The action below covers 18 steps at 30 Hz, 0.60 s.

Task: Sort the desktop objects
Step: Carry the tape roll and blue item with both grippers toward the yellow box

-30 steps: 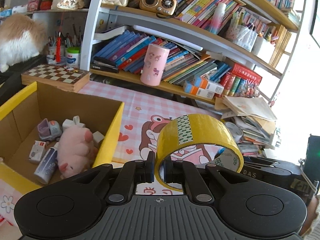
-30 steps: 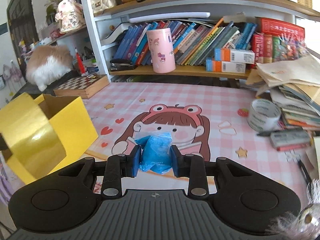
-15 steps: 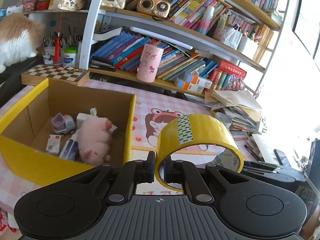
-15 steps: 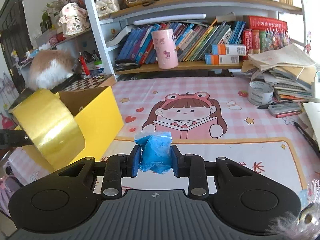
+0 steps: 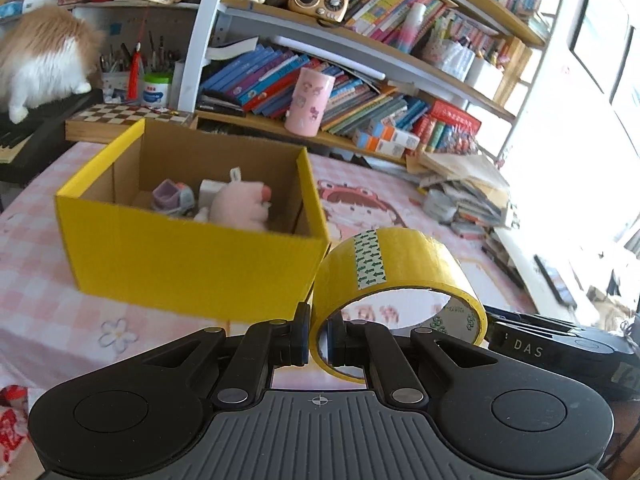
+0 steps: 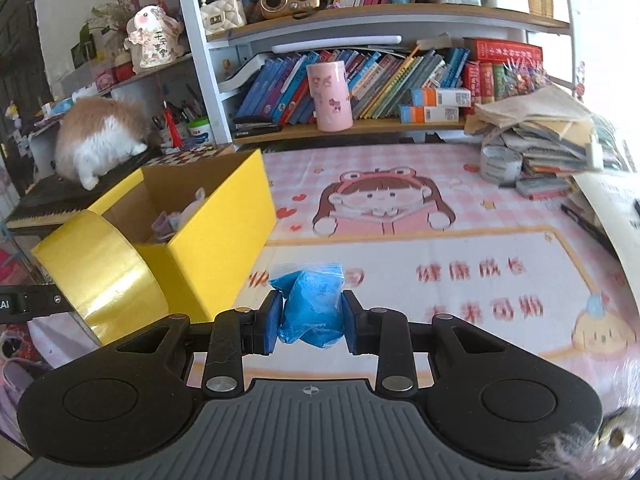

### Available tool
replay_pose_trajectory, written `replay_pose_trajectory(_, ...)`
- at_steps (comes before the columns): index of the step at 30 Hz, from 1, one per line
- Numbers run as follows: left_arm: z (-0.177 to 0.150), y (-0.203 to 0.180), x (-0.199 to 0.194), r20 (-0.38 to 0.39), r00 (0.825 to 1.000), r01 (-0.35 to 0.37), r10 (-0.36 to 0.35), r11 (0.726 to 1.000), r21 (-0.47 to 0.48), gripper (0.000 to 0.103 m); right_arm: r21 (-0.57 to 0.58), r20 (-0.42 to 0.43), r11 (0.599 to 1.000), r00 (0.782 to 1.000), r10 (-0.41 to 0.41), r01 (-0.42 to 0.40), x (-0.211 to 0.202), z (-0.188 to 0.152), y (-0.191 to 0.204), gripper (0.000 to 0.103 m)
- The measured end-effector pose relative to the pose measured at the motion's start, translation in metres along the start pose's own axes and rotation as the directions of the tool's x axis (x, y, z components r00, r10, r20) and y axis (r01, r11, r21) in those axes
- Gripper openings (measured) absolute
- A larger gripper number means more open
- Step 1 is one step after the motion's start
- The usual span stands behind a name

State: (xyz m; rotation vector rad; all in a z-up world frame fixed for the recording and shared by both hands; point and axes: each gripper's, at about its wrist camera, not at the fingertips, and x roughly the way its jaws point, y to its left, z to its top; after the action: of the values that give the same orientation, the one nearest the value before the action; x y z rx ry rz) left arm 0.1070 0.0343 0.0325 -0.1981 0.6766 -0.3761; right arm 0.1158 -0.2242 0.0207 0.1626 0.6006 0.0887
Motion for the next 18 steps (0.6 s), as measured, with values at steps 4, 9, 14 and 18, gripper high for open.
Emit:
replay_pose_trajectory(4,-0.016,0.011,-0.013,-0.026,1.000,-0.003,0.003,1.000,0.011,0.007,0.018,-0.020,1.000,1.000,-0.010,0.010,-0.015,-0.024,0.020,0.028)
replay_pose_trajectory(9,-0.027,0.019,-0.029,-0.039,0.999,0.005,-0.004,1.000,0.011,0.007,0.000,-0.047,1.000,0.999,-0.001,0.001,-0.028,-0.045,0.044,0.028)
replay_pose_trajectory(14,-0.034,0.023,-0.044,-0.025,1.000,0.009,-0.009,1.000,0.008,0.007,-0.005,-0.044,1.000,0.999,0.003,-0.004,-0.038,-0.051,0.057,0.028)
replay_pose_trajectory(18,-0.038,0.030,-0.054,-0.017,1.000,0.005,-0.005,1.000,-0.012,0.007,-0.015,-0.042,1.000,0.999,0.015,-0.016,-0.041,-0.052,0.066,0.028)
